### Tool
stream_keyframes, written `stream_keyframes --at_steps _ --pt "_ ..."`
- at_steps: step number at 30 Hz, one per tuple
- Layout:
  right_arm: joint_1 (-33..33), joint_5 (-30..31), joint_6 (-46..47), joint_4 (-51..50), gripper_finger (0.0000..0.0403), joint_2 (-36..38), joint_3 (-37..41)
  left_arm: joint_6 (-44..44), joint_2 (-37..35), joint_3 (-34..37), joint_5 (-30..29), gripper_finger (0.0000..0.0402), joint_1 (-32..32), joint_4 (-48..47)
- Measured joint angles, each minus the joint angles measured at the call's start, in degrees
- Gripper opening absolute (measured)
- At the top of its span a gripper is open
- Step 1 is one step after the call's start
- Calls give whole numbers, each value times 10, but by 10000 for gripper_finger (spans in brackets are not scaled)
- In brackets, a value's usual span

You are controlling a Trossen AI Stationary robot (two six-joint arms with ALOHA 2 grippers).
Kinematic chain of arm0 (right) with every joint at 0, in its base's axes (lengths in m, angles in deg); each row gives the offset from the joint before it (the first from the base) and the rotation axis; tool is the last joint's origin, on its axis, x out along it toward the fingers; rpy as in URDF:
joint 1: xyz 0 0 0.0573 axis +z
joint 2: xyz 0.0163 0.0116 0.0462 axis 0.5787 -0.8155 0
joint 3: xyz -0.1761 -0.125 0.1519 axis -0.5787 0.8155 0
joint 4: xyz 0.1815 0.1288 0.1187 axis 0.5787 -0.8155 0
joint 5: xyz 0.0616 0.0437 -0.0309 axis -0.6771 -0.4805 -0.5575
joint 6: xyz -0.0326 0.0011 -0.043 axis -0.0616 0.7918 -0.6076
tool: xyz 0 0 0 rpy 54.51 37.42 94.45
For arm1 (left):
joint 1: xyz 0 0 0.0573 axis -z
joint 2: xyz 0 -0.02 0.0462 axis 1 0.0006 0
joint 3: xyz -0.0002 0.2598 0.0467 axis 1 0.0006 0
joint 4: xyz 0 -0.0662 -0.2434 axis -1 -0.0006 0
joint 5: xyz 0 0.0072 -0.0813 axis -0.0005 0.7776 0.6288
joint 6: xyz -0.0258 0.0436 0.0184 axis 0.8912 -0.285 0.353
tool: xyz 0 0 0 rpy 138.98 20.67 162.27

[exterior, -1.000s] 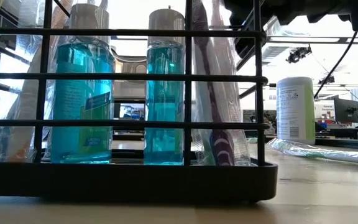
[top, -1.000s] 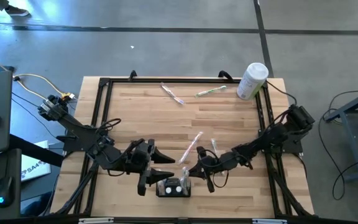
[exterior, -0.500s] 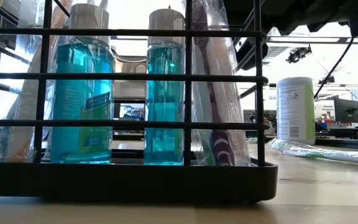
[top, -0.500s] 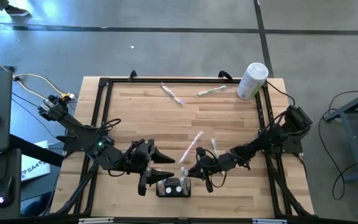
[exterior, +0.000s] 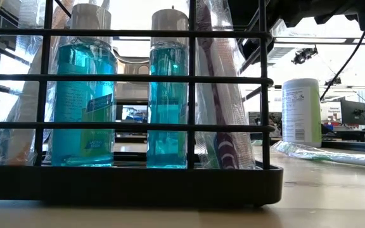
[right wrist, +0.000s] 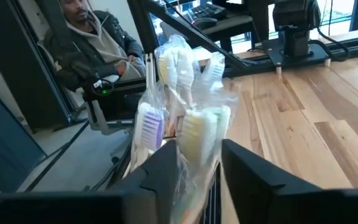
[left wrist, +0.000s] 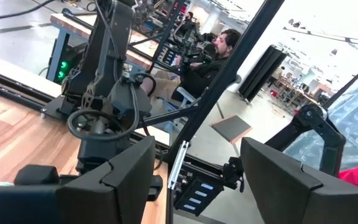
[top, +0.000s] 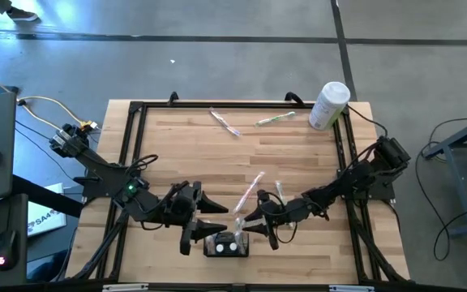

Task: Pick & Place toothbrushing station
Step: Put the left orange toothbrush into the black wire organizer, then put the bottom green toothbrush into the black wire organizer

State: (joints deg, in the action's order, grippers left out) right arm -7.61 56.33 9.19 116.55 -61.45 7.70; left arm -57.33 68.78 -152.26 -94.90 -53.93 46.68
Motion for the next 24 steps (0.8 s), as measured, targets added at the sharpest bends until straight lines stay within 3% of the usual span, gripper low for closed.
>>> stream_keyframes --at_steps 8,14,20,24 --pt "0 0 1 -55 199 23 0 4 0 0 11 235 0 0" --pt "-8 2 4 -100 220 87 0 4 0 0 30 235 0 0" --pt "-11 -2 53 -301 217 212 0 3 0 0 30 235 0 -4" --pt "-13 -59 129 -478 212 299 0 3 0 0 36 235 0 -4"
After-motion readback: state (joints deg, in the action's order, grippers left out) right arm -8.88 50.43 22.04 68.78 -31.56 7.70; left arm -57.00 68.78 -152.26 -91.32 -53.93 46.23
